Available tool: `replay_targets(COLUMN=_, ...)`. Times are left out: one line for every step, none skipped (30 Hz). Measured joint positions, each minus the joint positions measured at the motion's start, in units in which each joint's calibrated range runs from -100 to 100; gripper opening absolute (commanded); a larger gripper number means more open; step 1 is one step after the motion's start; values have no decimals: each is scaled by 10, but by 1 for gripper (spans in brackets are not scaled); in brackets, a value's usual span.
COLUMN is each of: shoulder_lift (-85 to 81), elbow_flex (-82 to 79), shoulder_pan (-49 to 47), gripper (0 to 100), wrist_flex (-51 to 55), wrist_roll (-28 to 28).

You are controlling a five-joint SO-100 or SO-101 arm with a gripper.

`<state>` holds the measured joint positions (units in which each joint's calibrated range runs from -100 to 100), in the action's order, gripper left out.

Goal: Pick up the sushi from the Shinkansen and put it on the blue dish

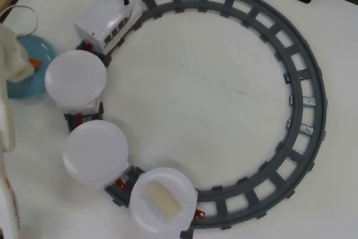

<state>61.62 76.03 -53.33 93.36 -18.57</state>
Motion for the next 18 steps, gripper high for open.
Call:
replay_targets(shoulder_lift=0, elbow_flex=0, shoulder_pan=0, gripper=16, wrist_flex=0, wrist_roll=0)
replay_targets(shoulder_lift=0, elbow_flex=0, shoulder_pan=0, gripper=17, wrist_flex=0, wrist_roll=0)
replay_targets(shoulder_lift=0, elbow_flex=0, shoulder_pan=0, gripper=17, wrist_flex=1, wrist_roll=0)
replay_targets(shoulder_lift=0, elbow_flex=0, shoulder_pan=0, gripper=17, wrist_flex=6, wrist_roll=0)
replay_targets(shoulder_lift=0, elbow_flex=0, shoulder_pan=0, gripper=17, wrist_flex=14, wrist_roll=0)
replay_targets(shoulder_lift=0, elbow_flex=0, shoulder_pan=0, gripper=17, wrist_flex=18, wrist_roll=0)
replay_targets(shoulder_lift=0, elbow_flex=0, shoulder_pan=0, gripper=17, wrist_flex=18, wrist_roll=0)
replay_targets(shoulder_lift=0, elbow_flex=0, shoulder_pan=0, gripper=17, wrist_flex=20, wrist_roll=0)
replay_targets(shoulder_lift=0, elbow_flex=0, shoulder_pan=0, gripper=17, wrist_flex=21, wrist_roll=0)
replay_targets(shoulder_lift=0, elbow_flex=0, shoulder_pan=0, gripper=17, wrist_flex=22, wrist_roll=0)
replay_targets(shoulder_lift=0, elbow_flex=0, shoulder_pan=0, gripper=17, wrist_flex=24, wrist_roll=0)
replay_targets(shoulder_lift=0, elbow_flex=0, shoulder_pan=0, gripper=17, wrist_flex=27, wrist_roll=1)
replay_targets(shoulder_lift=0, elbow_flex=7, shoulder_pan=-2, gripper=17, wrist_flex=34, wrist_roll=4)
replay_targets(shoulder_lift=1, elbow_flex=17, shoulder_pan=-6, gripper=17, wrist_flex=43, wrist_roll=6)
replay_targets(shoulder_lift=0, elbow_flex=23, shoulder_pan=-11, gripper=17, wrist_flex=47, wrist_roll=8)
replay_targets(shoulder_lift=0, elbow_flex=31, shoulder_pan=-17, gripper=17, wrist_flex=48, wrist_roll=10)
replay_targets(shoulder_lift=-1, elbow_flex=36, shoulder_pan=-25, gripper=17, wrist_flex=48, wrist_roll=13)
replay_targets(shoulder_lift=-1, elbow_flex=36, shoulder_pan=-31, gripper=17, wrist_flex=48, wrist_roll=15)
